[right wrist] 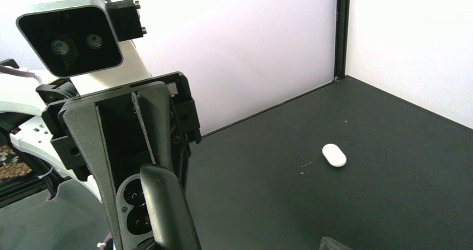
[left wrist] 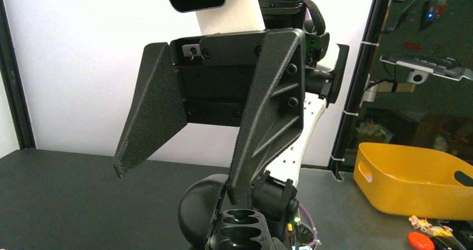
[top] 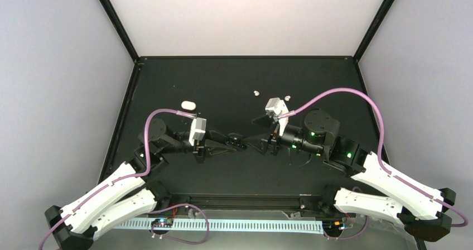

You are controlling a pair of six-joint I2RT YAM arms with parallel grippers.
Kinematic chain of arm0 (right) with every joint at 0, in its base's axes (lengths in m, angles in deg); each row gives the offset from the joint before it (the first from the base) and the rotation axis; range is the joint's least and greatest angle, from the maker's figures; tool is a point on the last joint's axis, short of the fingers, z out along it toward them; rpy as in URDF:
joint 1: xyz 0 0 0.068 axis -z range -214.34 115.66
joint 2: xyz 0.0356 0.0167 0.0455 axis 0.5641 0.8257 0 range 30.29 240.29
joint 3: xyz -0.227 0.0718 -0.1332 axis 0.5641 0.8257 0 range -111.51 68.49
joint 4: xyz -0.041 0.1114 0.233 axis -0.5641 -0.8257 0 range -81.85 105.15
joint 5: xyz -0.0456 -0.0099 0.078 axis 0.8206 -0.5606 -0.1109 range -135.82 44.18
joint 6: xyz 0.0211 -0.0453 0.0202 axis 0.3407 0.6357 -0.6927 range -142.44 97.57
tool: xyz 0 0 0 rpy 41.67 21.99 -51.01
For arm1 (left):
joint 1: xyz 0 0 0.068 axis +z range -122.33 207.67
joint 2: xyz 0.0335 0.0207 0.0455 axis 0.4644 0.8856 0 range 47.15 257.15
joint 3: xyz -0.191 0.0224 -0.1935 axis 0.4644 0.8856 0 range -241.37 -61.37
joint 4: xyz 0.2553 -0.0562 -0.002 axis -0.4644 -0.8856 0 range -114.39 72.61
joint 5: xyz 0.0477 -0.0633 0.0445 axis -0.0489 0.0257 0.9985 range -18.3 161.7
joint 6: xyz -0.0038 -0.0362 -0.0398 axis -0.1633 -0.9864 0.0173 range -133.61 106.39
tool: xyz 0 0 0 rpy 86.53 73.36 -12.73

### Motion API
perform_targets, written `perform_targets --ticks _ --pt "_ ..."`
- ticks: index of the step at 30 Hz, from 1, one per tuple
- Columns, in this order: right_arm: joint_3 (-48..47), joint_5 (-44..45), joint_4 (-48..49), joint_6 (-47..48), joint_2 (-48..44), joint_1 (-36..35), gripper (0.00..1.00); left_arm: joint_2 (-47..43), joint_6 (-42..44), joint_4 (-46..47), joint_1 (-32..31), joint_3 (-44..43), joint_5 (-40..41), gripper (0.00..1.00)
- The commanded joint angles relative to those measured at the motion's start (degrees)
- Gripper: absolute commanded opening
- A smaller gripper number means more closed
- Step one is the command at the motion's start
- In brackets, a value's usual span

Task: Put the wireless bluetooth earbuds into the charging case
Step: Open the charging case.

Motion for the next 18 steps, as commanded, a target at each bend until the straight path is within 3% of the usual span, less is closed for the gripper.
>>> perform_targets --ticks 1,18 --pt "-0.24 2.39 1.52 -0.66 -0.70 0.26 0.74 -0.28 0.83 -0.06 -0.29 -2.04 -1.32 0.02" --pt "1.02 2.83 2.16 -1.83 -0.59 0.23 0.74 -1.35 -7.35 5.74 -0.29 1.48 2.66 0.02"
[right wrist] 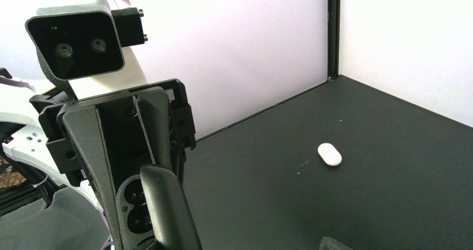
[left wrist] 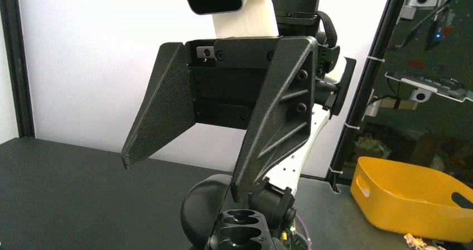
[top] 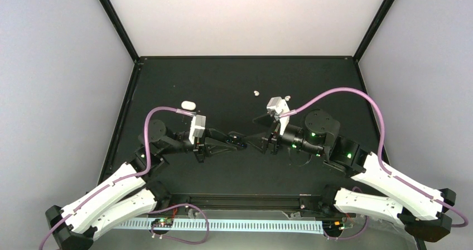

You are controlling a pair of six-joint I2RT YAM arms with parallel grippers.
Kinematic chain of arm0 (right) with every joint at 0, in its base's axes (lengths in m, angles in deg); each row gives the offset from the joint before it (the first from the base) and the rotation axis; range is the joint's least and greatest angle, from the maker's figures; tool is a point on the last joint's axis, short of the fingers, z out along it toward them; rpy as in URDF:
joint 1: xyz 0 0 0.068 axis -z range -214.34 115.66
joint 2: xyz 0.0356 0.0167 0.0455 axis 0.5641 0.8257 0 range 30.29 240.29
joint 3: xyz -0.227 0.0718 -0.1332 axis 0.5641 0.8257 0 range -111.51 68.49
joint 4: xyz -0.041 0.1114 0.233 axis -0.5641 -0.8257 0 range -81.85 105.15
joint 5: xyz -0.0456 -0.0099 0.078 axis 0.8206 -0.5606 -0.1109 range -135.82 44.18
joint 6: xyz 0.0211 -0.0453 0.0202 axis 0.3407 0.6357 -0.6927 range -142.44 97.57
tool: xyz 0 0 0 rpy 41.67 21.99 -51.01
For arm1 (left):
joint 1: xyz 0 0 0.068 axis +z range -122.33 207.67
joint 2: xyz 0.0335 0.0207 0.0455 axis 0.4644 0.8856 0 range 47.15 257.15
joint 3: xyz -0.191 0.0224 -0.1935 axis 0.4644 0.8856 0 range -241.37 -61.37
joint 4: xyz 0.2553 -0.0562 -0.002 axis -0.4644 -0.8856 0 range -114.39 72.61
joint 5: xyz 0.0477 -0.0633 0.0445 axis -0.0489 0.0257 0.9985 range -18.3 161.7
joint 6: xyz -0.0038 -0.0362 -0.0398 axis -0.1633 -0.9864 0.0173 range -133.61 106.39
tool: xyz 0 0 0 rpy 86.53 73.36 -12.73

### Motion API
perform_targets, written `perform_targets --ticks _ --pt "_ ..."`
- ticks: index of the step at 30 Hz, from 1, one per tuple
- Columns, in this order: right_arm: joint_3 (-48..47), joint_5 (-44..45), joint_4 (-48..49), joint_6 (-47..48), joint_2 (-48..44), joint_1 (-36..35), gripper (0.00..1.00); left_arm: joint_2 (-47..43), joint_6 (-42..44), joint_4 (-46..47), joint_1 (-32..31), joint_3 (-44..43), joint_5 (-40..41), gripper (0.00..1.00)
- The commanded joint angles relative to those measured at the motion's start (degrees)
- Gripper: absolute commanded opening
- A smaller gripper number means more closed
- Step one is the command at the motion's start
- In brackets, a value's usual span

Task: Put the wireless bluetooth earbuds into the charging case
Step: Open the charging case.

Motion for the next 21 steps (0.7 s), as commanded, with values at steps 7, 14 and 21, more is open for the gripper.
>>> perform_targets --ticks 7,14,21 --pt "1.60 -0.70 2.42 -0.59 -0.73 0.29 0.75 -1.61 -3.39 4.69 -0.32 1.06 0.73 0.02" --pt "0.93 -4.39 2.71 -0.05 -0.97 0.24 0.75 -1.88 -3.31 4.58 -0.31 1.41 1.05 0.02" --pt "0.66 -6.31 2.64 0.03 -0.45 0.23 0.75 -1.88 -3.22 4.58 -0.31 1.49 1.06 0.01"
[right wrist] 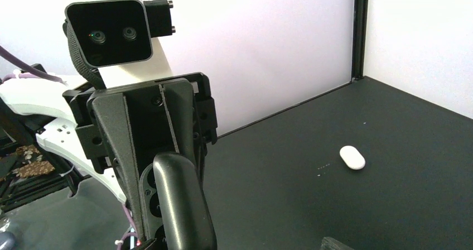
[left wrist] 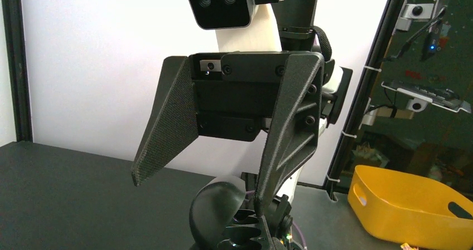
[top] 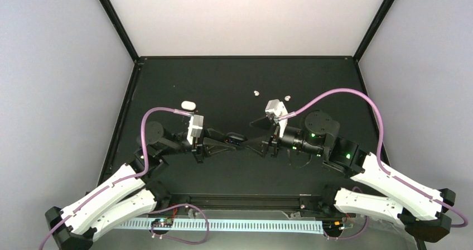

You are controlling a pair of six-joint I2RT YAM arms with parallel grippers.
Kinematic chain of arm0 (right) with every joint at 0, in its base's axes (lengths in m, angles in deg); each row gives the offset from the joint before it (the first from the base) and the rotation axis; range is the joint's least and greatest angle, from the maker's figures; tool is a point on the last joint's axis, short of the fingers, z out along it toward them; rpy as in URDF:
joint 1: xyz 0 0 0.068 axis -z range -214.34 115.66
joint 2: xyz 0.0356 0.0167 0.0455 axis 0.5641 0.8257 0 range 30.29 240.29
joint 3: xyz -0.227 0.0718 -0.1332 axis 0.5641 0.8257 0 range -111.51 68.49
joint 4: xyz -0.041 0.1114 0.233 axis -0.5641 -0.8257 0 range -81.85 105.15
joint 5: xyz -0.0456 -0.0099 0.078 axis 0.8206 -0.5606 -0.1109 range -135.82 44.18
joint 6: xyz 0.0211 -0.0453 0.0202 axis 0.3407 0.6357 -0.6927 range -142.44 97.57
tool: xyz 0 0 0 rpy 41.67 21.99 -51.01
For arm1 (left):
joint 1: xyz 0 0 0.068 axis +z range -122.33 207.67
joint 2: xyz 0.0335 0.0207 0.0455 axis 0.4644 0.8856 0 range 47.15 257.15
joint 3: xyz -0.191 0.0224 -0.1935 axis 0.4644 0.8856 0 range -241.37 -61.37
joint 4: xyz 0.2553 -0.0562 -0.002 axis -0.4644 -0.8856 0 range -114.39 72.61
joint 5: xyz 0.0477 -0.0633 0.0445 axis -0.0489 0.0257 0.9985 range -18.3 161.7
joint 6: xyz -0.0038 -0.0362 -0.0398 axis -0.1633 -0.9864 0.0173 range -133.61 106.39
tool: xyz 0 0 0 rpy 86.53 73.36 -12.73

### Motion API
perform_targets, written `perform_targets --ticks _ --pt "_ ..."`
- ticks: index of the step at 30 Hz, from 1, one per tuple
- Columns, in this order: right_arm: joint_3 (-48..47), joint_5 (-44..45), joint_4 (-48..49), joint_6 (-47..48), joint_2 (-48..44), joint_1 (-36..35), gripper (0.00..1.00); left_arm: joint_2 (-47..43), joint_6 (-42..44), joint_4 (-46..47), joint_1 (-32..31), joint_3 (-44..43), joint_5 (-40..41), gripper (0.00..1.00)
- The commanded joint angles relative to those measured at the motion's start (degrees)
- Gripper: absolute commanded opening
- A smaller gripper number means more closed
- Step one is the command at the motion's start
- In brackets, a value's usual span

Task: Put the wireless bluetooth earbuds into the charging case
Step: Open the charging case.

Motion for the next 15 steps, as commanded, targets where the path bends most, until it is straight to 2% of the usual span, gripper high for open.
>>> perform_targets --ticks 1,8,15 --pt "-0.64 -2.08 0.92 0.41 -0.22 0.19 0.75 -0.79 -0.44 1.89 -0.33 0.14 0.30 0.02" --pt "-0.73 -3.87 1.50 1.00 0.44 0.13 0.75 -0.88 -0.17 1.59 -0.29 0.14 0.28 0.02" --pt "0.02 -0.79 2.33 1.08 -1.01 0.11 0.74 -0.88 -0.17 1.23 -0.31 0.07 0.79 0.02"
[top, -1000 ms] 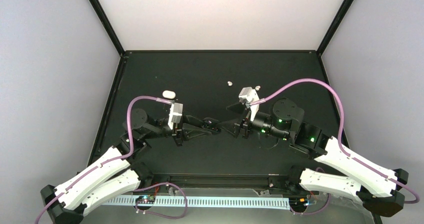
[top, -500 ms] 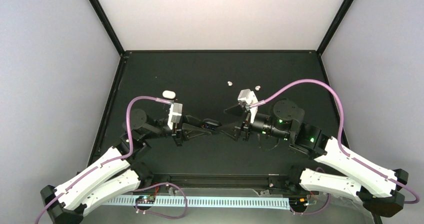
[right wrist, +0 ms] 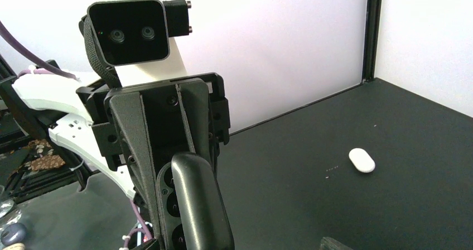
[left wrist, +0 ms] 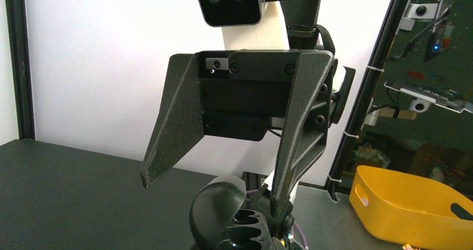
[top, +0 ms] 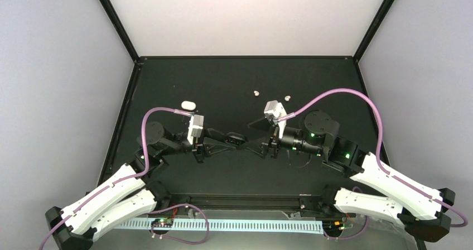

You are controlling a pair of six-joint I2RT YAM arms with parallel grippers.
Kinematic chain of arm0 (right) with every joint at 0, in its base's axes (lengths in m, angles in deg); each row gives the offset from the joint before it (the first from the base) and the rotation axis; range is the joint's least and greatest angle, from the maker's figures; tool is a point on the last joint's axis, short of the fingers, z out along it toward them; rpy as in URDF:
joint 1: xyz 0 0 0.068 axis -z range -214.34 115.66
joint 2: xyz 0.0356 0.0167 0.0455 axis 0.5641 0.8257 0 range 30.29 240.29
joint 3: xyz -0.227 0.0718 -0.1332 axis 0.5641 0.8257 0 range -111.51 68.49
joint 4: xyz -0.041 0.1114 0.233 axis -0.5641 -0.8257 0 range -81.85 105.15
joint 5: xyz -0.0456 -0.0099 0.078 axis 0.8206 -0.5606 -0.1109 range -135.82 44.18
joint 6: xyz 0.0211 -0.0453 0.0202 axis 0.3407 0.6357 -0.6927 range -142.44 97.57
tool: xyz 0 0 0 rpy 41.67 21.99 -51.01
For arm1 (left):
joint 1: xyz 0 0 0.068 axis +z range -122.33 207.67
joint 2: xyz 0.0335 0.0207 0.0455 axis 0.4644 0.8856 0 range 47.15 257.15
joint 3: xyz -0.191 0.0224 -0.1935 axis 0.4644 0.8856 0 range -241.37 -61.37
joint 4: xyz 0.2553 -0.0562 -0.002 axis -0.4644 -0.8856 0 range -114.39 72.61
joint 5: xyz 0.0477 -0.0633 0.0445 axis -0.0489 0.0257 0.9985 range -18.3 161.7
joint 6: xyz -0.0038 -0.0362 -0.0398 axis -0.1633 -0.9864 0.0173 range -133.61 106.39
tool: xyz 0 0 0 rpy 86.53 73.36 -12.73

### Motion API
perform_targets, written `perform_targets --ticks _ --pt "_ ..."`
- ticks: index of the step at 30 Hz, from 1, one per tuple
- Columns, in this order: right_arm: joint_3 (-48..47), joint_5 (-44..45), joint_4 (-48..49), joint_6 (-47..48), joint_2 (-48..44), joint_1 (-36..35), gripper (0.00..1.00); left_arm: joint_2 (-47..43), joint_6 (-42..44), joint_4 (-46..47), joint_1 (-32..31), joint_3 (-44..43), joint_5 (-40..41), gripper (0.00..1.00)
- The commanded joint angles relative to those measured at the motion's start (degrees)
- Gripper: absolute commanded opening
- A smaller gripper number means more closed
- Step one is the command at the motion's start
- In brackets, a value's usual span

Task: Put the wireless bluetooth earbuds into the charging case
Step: Open the charging case, then adjust the charging case.

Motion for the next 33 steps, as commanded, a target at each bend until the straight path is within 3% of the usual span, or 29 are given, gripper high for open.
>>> perform_targets --ticks 1,5,29,33 --pt "0.13 2.54 2.08 0.65 -1.55 0.11 0.74 -0.88 -0.27 1.27 -0.29 -0.15 0.52 0.02" --pt "-0.13 2.48 2.55 0.66 -1.34 0.13 0.72 -0.79 -0.36 1.21 -0.29 -0.16 0.42 0.01" --pt "-2.23 0.17 1.95 2.44 1.73 0.11 0.27 0.35 -0.79 2.53 -0.29 -0.78 -0.74 0.02" --pt "-2.39 0.07 1.78 2.66 1.76 0.16 0.26 0.61 -0.73 2.64 -0.29 -0.82 -0.63 0.02"
